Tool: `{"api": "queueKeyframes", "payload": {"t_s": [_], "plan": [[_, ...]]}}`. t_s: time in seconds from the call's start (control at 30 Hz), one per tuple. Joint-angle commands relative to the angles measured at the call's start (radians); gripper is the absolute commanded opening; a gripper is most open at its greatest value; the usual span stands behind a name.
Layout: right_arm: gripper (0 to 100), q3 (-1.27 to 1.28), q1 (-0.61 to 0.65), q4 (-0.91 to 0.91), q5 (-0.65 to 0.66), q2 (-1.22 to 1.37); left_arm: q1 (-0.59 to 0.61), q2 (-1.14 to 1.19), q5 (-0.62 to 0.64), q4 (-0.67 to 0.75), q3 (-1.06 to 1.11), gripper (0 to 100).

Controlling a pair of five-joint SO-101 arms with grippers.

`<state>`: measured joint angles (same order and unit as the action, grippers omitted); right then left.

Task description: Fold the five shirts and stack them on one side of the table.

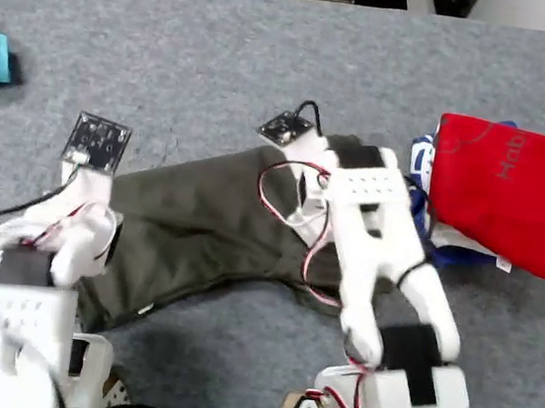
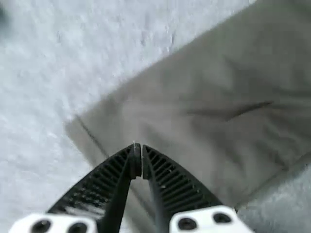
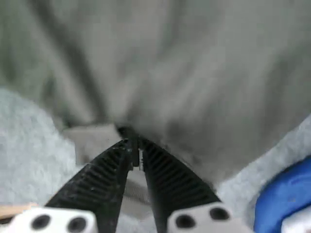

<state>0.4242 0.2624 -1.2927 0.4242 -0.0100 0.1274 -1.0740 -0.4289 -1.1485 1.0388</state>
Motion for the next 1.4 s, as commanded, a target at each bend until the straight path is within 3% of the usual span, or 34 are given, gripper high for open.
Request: {"api": "queueKeyframes", "payload": {"t_s": [0.0,0.37,0.63,1.03,1.37], "plan": [[0.2,-0.127,0.015,0.025,-0.041,0.096,-0.003,0.107,0.052,0.206,0.074,2],[0.2,-0.291,0.019,-0.051,-0.103,0.318,0.0,0.469,0.1,0.462,0.083,2],[0.2,-0.292,0.022,-0.209,-0.06,0.321,0.126,0.605,0.1,0.603,0.083,2],[0.3,-0.209,0.022,-0.37,-0.023,0.183,0.137,0.625,0.1,0.609,0.072,2],[0.3,0.143,0.018,-0.233,0.011,-0.03,0.137,0.625,0.097,0.609,0.072,2]]}}
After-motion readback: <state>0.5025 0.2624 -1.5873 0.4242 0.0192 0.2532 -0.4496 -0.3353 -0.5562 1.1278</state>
